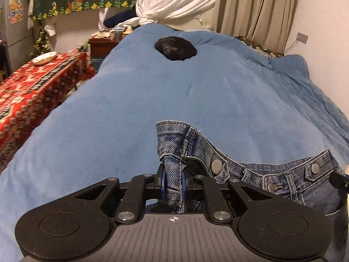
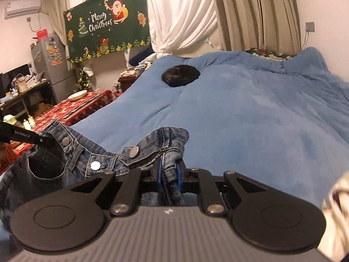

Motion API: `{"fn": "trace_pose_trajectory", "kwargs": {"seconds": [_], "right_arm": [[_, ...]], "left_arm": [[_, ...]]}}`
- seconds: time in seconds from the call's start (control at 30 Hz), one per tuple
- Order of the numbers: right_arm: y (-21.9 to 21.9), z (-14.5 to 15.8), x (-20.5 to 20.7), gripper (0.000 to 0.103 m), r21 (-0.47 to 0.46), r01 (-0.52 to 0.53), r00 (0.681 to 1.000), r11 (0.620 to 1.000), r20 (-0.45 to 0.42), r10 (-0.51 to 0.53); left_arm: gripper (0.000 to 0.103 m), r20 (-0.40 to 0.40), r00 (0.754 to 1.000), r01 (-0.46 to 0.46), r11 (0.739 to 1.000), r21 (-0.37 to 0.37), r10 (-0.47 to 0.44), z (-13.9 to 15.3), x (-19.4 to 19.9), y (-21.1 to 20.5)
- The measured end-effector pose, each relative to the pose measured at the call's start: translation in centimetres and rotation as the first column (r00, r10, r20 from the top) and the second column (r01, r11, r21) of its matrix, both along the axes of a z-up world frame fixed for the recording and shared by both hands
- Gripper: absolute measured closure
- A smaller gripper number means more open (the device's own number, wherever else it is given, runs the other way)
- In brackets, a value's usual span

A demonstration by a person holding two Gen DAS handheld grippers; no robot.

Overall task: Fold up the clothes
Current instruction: 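Lower the shorts flat onto the duvet and open both grippers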

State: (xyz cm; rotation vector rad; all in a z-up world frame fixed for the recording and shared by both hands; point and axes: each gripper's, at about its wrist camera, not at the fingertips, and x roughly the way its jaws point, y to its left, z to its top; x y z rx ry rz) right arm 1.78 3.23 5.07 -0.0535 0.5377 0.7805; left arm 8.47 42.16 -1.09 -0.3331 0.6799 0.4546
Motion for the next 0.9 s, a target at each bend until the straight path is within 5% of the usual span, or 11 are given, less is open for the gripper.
{"fn": "trace_pose_trajectory", "kwargs": {"seconds": [0.17,0.33,0.43,0.63,0.9], "right_arm": [[4.2,-3.4,8.4,0.089,-0.022,0.003,1.000,1.000,-0.019,-0.003],[8.0,-8.3,14.4,0.088,-0.086,0.015,0.979,0.996,-0.202,-0.032],[7.3,-9.0,15.8,0.078,-0.068,0.063,0.947,0.996,-0.309,-0.081],[6.2,-5.8,17.9,0.043,-0.011,0.110,0.901,0.994,-0.421,-0.104],[10.6,-9.4,26.1,0.042,-0.088,0.118,0.802,0.989,-0.579,-0.147]], "left_arm": [[0.090,-0.030,0.999,0.013,1.000,-0.019,-0.014,-2.3,4.7,3.0],[0.085,-0.197,0.979,0.033,0.997,-0.065,-0.045,-7.1,7.3,4.6],[0.075,-0.269,0.960,0.055,0.994,-0.089,-0.078,-7.4,7.4,5.0],[0.063,-0.292,0.951,0.046,0.983,-0.177,-0.097,-4.9,8.0,8.4],[0.061,-0.371,0.924,-0.027,0.952,-0.306,-0.094,-7.6,12.4,13.3]]}}
